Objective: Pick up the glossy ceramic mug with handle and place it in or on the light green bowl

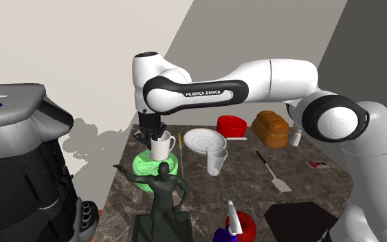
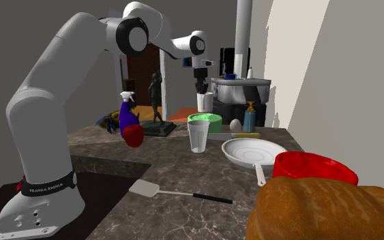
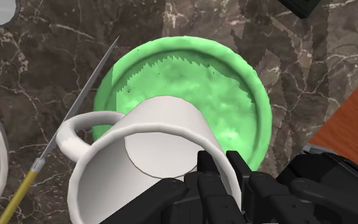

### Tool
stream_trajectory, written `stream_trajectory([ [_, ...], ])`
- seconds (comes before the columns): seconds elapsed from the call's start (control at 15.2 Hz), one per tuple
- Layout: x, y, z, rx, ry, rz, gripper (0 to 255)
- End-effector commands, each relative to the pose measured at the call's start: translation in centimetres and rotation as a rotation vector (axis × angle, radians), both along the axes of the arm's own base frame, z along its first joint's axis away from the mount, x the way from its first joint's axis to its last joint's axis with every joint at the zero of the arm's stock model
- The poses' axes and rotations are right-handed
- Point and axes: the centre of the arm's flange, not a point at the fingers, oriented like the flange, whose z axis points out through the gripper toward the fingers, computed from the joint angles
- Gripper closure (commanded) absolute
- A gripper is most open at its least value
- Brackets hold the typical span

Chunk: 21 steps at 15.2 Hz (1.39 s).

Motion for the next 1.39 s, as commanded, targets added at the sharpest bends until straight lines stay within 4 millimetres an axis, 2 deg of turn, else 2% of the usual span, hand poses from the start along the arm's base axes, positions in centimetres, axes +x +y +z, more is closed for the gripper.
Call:
stream_trajectory([
  [0.0, 0.0, 0.0, -1.0, 0.001, -0.001, 0.0, 255],
  [0.13, 0.0, 0.0, -2.0, 0.001, -0.001, 0.0, 255],
  [0.59, 0.0, 0.0, -2.0, 0.001, -0.001, 0.0, 255],
  [0.66, 0.0, 0.0, -2.0, 0.001, -0.001, 0.0, 0],
  [0.99, 0.0, 0.0, -2.0, 0.001, -0.001, 0.0, 0],
  [1.25, -0.2, 0.3, 3.0, 0.001, -0.001, 0.0, 0],
  [1.32, -0.2, 0.3, 3.0, 0.001, -0.001, 0.0, 0],
])
